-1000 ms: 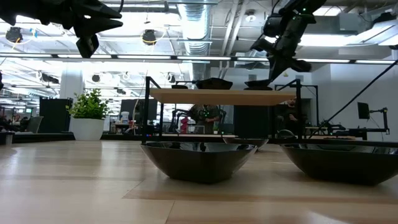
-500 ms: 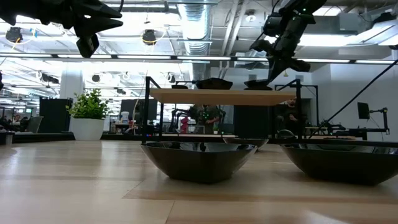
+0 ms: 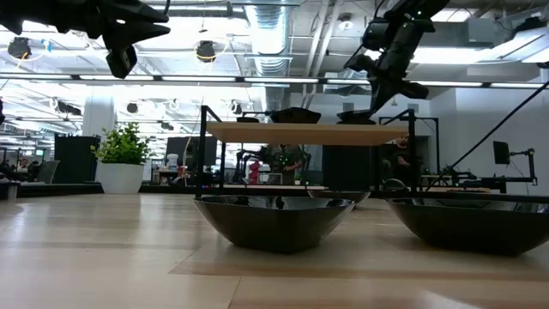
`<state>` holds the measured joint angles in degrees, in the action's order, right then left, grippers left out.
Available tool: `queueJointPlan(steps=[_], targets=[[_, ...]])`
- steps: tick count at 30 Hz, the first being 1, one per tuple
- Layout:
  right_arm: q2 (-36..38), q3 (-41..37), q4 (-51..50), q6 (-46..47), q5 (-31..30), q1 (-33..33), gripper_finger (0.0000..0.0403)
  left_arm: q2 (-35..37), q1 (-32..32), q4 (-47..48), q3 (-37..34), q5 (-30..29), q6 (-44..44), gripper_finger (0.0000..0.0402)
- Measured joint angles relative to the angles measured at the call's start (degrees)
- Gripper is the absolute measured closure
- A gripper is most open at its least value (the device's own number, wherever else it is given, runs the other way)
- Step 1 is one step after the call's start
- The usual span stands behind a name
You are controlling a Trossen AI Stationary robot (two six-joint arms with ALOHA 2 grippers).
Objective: Pick & Place Mini shaped plates
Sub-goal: Stack the leaf shaped plate on top of the leaf shaped plate on the shelf
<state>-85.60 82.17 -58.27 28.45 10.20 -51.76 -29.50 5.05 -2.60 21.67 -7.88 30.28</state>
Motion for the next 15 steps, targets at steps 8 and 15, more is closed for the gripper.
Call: queueJointPlan(steps=[8,15], targets=[[0.0,0.0,0.28,0.08,0.04,-0.05,0.0403,-0.02,-0.01,-0.08,-0.02,0.0,0.0,0.0335],[0.0,0.0,-0.21,0.11,0.22,0.78,0.0403,0.0,0.01,-0.45,-0.02,0.0,0.0,0.0335]])
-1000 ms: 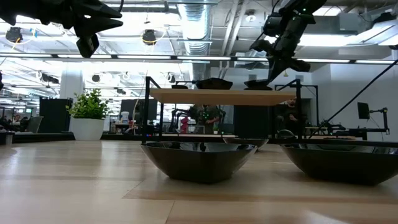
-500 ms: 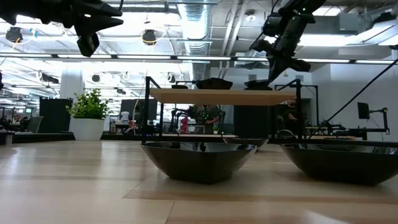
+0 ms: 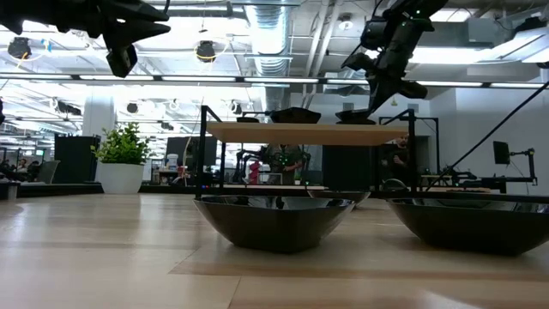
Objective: Pick & Place Mini shaped plates
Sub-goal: Stack the leaf shaped plate on top of the leaf shaped plate on the shelf
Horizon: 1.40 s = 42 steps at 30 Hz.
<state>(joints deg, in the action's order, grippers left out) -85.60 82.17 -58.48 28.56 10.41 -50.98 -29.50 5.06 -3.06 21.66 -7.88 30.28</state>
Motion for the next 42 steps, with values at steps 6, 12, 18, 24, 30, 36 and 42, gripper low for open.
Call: queueJointPlan(steps=[6,12,18,24,30,36,42], targets=[[0.0,0.0,2.2,0.24,0.0,0.15,0.0403,-0.02,0.0,-0.01,-0.01,0.0,0.0,0.0335],[0.0,0.0,0.96,0.18,-0.19,0.27,0.0403,0.0,0.0,-0.04,-0.01,0.0,-0.01,0.0335],[-0.81,0.0,0.67,0.71,-0.02,0.33,0.0403,0.0,0.0,-0.52,-0.01,0.0,-0.02,0.0335],[-3.28,-0.05,-0.02,0.26,-0.04,1.04,0.0403,0.0,0.0,-0.87,-0.01,0.0,0.0,0.0335],[-3.63,0.0,1.07,0.2,-0.02,1.25,0.0403,-0.02,0.0,-0.95,-0.01,0.0,0.0,0.0335],[-3.63,0.0,0.5,0.0,-0.02,1.01,0.04,-0.02,-0.02,-1.23,-0.01,0.0,-0.02,0.0335],[-3.63,0.0,0.46,-0.04,-0.01,1.49,0.038,-0.02,-0.02,-1.28,-0.01,0.0,-0.02,0.0335]])
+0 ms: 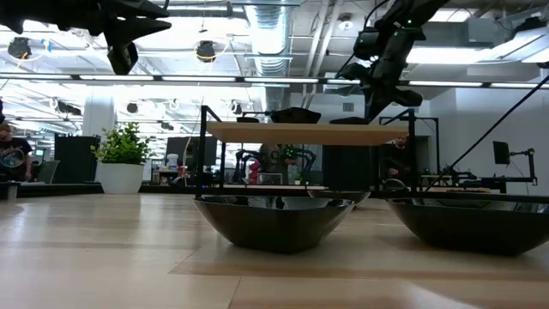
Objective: Pick & Place Mini shaped plates
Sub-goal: Stack the leaf shaped plate on top of the leaf shaped plate on the shelf, then stack the leaf shaped plate on top of the leaf shaped plates on the shelf
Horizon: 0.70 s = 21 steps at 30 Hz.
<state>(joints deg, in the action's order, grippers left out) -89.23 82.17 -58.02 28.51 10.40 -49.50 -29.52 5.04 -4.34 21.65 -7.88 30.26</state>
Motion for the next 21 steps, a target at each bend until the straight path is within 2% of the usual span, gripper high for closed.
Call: queueJointPlan(steps=[13,21], targets=[[0.23,0.0,-1.96,-2.26,0.24,-0.02,0.0323,0.0,0.02,-0.08,0.0,0.0,0.01,0.0335],[4.3,2.52,-9.17,-3.56,0.22,0.51,0.0319,0.0,0.02,-0.39,0.0,0.0,0.01,0.0335]])
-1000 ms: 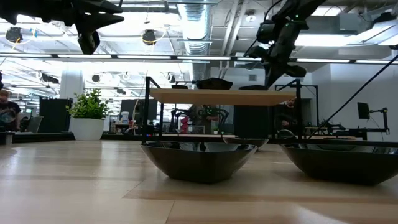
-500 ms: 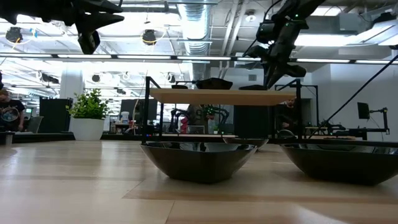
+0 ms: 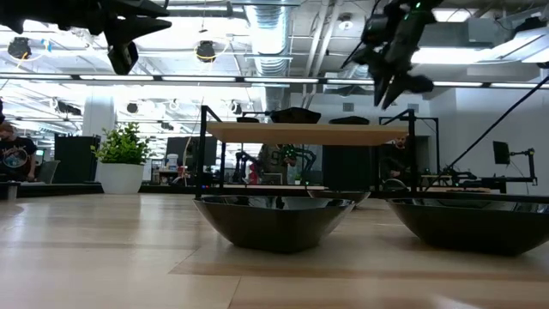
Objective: Pick & Place Mini shaped plates
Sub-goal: Stack the leaf shaped plate on top of the leaf shaped plates on the shelf
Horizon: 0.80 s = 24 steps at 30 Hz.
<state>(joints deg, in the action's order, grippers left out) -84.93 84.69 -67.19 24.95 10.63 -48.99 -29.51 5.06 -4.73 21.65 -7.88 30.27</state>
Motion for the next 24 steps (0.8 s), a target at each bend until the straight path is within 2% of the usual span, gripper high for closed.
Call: queueJointPlan(steps=[4,9,13,17,21,24], targets=[[5.55,0.12,-6.33,0.6,1.51,6.53,0.0323,0.0,-0.01,-0.07,0.0,0.0,0.01,0.0335],[12.6,-3.79,-7.24,8.45,1.9,21.79,0.0323,0.02,0.0,-0.11,0.0,0.0,0.01,0.0335],[16.03,-9.59,-2.44,21.47,-0.26,34.71,0.0323,0.0,-0.02,-0.21,0.0,0.0,0.02,0.0335],[16.83,-16.77,6.79,35.26,-4.34,44.5,0.0324,0.01,-0.02,-0.29,0.0,0.0,0.02,0.0335],[14.71,-23.58,14.38,44.94,-9.43,50.01,0.0323,-0.01,-0.02,-0.33,0.0,0.0,0.01,0.0335],[12.29,-26.58,16.39,48.35,-12.45,51.86,0.032,0.02,0.0,-0.48,0.0,0.0,-0.01,0.0335]])
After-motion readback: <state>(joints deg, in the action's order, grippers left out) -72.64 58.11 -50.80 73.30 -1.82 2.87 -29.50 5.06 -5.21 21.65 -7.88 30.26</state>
